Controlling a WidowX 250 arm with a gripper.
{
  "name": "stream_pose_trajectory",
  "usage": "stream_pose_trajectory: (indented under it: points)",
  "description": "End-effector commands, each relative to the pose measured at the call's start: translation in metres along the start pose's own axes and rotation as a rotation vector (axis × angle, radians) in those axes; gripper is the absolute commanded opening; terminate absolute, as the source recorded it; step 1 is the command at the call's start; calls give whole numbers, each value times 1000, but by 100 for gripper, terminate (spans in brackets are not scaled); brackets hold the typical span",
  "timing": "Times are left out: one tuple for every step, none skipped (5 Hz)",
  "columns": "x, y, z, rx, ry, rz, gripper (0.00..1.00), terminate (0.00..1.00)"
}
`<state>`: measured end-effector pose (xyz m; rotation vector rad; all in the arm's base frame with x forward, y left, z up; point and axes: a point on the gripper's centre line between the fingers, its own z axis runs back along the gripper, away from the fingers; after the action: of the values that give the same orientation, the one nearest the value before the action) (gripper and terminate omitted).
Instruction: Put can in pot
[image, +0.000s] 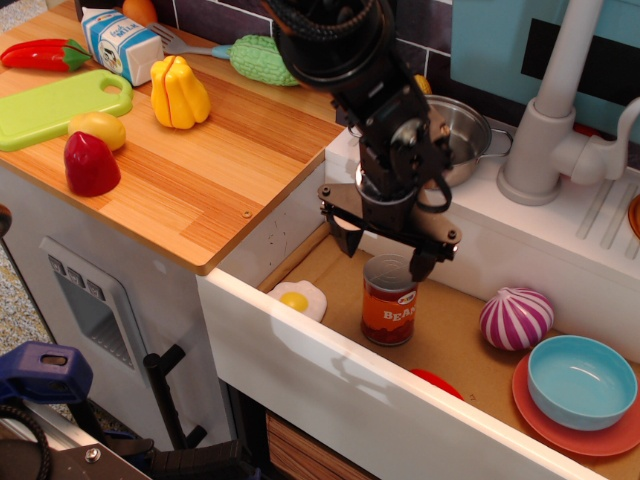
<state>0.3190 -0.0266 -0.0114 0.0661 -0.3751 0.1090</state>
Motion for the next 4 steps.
stream_pose_trajectory:
  points:
    - [2,2,-5,7,-29,-33,100,0]
    - [1,4,-8,-16,-27,-33,100,0]
    - [-1,4,-14,-40,-28,-31,100,0]
    - [-1,11,-23,-64,-28,-44,100,0]
